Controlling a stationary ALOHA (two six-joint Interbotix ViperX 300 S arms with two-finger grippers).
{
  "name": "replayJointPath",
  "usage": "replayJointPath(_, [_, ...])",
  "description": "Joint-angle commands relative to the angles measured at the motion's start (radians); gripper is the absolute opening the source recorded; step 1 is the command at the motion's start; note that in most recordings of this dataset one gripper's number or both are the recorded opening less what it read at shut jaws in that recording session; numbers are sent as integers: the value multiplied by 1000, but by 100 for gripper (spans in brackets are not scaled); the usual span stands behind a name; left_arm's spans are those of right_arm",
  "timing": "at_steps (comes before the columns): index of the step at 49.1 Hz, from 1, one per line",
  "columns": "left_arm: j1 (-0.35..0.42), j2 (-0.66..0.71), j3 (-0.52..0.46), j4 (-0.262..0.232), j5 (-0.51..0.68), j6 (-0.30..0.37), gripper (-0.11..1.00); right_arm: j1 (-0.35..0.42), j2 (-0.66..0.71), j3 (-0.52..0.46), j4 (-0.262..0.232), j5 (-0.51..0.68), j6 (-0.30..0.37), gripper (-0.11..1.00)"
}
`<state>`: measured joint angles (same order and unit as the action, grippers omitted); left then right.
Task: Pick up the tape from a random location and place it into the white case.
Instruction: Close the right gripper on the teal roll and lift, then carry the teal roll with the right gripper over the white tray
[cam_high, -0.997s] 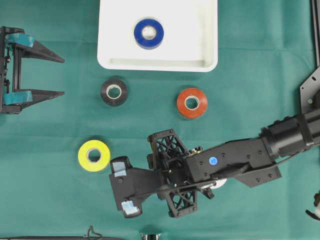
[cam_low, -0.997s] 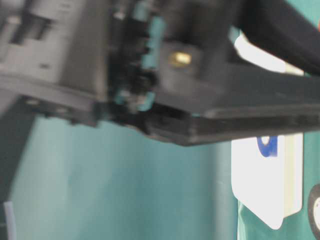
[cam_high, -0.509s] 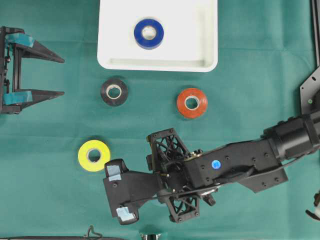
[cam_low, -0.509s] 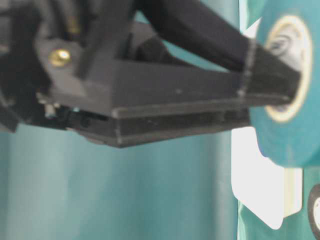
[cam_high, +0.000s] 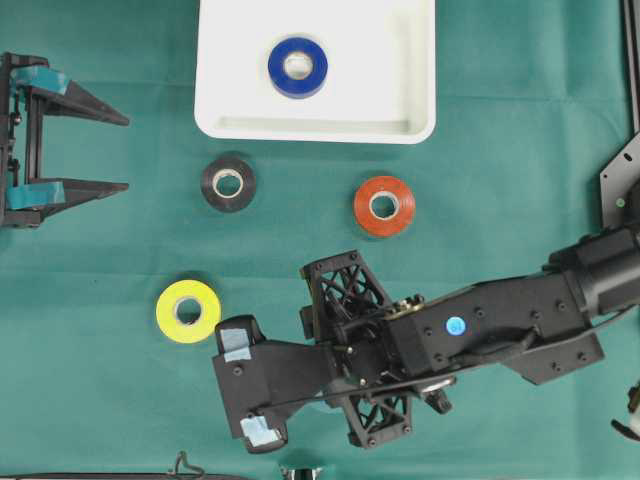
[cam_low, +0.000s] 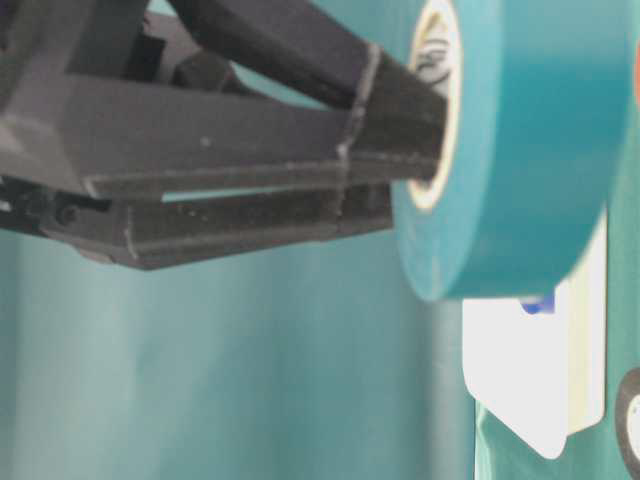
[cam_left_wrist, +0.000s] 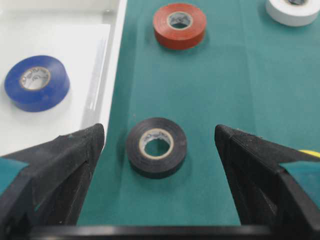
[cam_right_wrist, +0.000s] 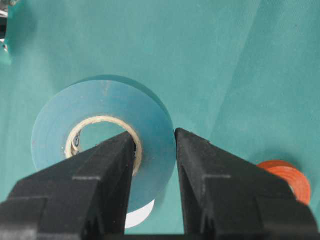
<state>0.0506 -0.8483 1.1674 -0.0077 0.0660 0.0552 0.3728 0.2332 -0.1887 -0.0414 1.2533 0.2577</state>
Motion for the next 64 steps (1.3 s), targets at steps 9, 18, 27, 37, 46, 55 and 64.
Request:
replayJointPath(9, [3,3,-12,0,-3,-2,99,5,-40,-29,0,-3,3,26])
replayJointPath(18, [3,3,-12,0,-3,-2,99,5,-40,-28,-6,-3,3,26])
replayJointPath(27, [3,3,-12,0,-3,-2,99,-5,-40,-28,-41,2,3,26])
replayJointPath(37, [3,3,-12,0,-3,-2,99,-49,-40,-28,-49,0,0,26])
replayJointPath(46, [3,3,-12,0,-3,-2,99,-120,-46,-18,-51,-2,-8,26])
replayJointPath(55, [3,3,-12,0,-3,-2,99,-216,-60,5,-57,-9,-17,26])
replayJointPath(64, [3,3,-12,0,-3,-2,99,-322,-67,18,-95,-51,-18,26])
